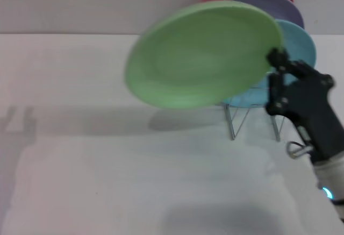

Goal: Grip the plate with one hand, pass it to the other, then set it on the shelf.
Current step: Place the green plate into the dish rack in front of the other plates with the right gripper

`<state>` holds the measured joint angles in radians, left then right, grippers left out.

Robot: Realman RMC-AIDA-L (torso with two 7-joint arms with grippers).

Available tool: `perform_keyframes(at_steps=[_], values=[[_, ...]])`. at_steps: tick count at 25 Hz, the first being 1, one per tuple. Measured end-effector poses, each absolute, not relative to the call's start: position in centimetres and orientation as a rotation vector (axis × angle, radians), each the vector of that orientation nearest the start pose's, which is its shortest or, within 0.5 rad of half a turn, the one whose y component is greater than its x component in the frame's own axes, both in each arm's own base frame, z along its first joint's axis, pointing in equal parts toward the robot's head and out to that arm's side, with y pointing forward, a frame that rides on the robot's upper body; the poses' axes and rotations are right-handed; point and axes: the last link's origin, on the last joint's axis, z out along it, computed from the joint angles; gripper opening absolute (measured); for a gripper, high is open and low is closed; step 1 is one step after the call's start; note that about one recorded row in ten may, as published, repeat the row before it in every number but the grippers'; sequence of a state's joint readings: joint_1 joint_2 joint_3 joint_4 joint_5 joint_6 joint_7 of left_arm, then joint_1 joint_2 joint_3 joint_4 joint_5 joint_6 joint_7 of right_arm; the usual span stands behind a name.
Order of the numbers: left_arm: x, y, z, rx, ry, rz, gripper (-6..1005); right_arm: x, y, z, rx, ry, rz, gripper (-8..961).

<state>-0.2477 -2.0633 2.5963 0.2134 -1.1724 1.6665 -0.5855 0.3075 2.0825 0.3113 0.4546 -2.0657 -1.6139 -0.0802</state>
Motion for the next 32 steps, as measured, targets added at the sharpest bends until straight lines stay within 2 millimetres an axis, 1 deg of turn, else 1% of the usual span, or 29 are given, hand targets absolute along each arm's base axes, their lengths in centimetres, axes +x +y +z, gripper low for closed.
perform_keyframes(at_steps=[1, 2, 3, 6, 7, 8, 12, 14, 15, 22, 32], values=[[-32.6, 25.1, 2.2, -1.312, -0.661, -1.314, 314, 24.1, 25.1, -5.1, -1.653, 0.225, 1.119, 16], [-32.6, 25.3, 2.0, -1.316, -0.672, -1.312, 329, 24.9, 24.8, -4.6, -1.633, 0.210, 1.097, 16], [-32.6, 25.3, 2.0, -1.316, -0.672, -1.312, 364, 24.9, 24.8, -4.6, -1.633, 0.210, 1.097, 16], [-32.7, 25.6, 1.8, -1.320, -0.701, -1.314, 470, 25.9, 24.6, -3.7, -1.602, 0.184, 1.065, 16], [-32.7, 25.7, 1.8, -1.320, -0.708, -1.317, 505, 26.4, 24.6, -3.1, -1.583, 0.165, 1.043, 16], [-32.7, 25.7, 1.8, -1.320, -0.708, -1.317, 541, 26.4, 24.6, -3.1, -1.583, 0.165, 1.043, 16], [-32.6, 25.9, 1.7, -1.321, -0.739, -1.338, 677, 27.5, 24.7, -2.0, -1.544, 0.133, 0.999, 16], [-32.6, 26.1, 1.7, -1.321, -0.745, -1.347, 744, 27.7, 24.7, -1.9, -1.542, 0.131, 0.992, 16], [-32.5, 26.2, 1.7, -1.323, -0.746, -1.354, 778, 28.1, 24.6, -1.6, -1.542, 0.124, 0.970, 16], [-32.1, 26.6, 1.7, -1.328, -0.740, -1.365, 814, 29.3, 24.4, -1.1, -1.552, 0.103, 0.908, 17], [-31.8, 27.1, 1.7, -1.332, -0.741, -1.386, 814, 30.1, 24.7, -0.3, -1.542, 0.083, 0.861, 17]])
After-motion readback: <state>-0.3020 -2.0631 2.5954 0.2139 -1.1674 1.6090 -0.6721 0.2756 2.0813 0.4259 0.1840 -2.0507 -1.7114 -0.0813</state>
